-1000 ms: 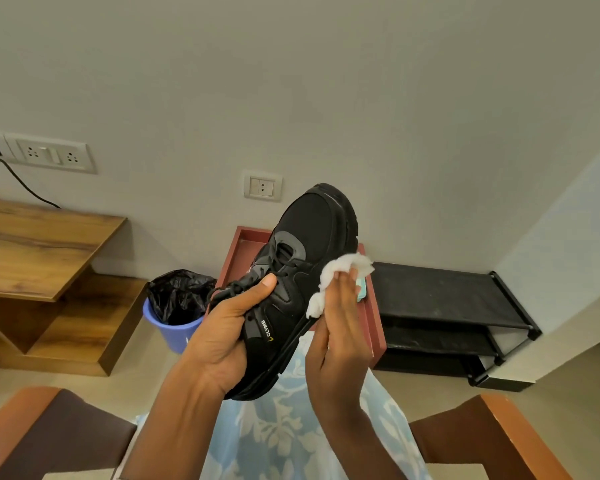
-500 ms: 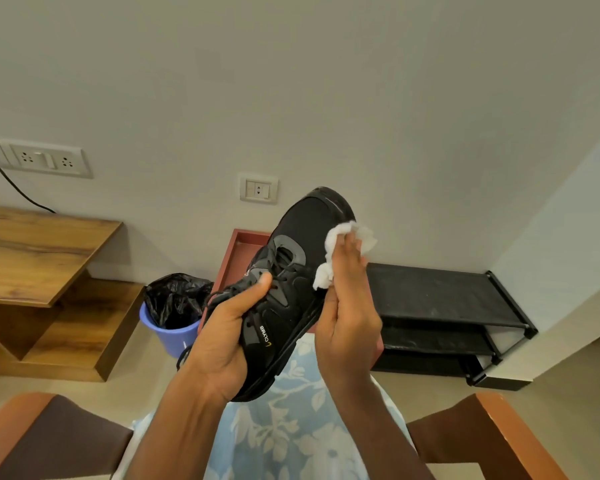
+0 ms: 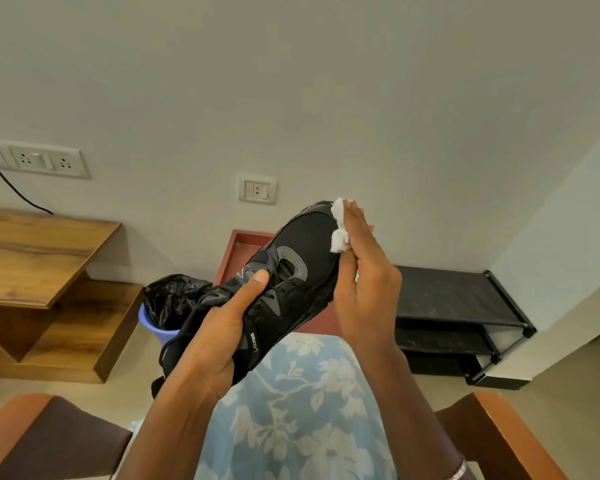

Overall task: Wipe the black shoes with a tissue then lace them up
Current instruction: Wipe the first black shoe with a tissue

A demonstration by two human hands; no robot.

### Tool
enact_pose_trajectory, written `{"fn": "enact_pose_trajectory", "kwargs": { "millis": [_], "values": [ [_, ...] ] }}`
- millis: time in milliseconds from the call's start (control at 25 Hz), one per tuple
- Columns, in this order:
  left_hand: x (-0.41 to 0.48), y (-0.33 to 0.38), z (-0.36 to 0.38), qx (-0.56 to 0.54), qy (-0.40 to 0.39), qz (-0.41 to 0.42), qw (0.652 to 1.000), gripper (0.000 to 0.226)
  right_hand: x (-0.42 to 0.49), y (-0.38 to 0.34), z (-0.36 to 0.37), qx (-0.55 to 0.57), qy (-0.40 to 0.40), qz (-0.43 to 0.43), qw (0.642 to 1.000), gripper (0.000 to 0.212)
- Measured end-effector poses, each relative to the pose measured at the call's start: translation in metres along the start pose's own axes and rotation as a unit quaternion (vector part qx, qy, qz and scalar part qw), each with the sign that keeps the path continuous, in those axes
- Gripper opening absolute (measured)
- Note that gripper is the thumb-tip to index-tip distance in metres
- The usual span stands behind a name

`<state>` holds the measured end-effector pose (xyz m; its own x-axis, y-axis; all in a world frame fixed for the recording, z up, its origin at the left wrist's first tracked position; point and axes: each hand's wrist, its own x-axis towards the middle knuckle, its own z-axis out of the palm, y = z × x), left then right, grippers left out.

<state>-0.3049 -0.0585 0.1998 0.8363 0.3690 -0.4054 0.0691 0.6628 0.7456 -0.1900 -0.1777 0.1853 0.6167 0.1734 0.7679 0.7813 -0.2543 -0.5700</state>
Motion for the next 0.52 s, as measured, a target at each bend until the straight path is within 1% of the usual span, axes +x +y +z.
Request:
{"fn": "enact_pose_trajectory", "kwargs": {
  "millis": [120,280,440,520],
  "values": [
    [-0.001,0.001,0.002,0.000,0.003,0.005,1.000,0.020,-0.023,0.004,0.004,-0.008,0.028,-0.007,1.000,0.046],
    [-0.002,0.002,0.001,0.011,0.013,0.013,1.000,0.021,-0.071,0.008,0.014,-0.061,0.060,0.000,0.996,0.043],
    [-0.004,0.003,-0.005,0.061,0.003,0.020,0.998,0.018,-0.041,0.000,0.013,-0.029,0.045,0.027,0.998,0.047],
    [-0.006,0.001,-0.003,0.071,-0.008,0.023,0.997,0.024,-0.018,-0.003,0.010,-0.021,0.034,0.022,0.999,0.049]
  ]
}}
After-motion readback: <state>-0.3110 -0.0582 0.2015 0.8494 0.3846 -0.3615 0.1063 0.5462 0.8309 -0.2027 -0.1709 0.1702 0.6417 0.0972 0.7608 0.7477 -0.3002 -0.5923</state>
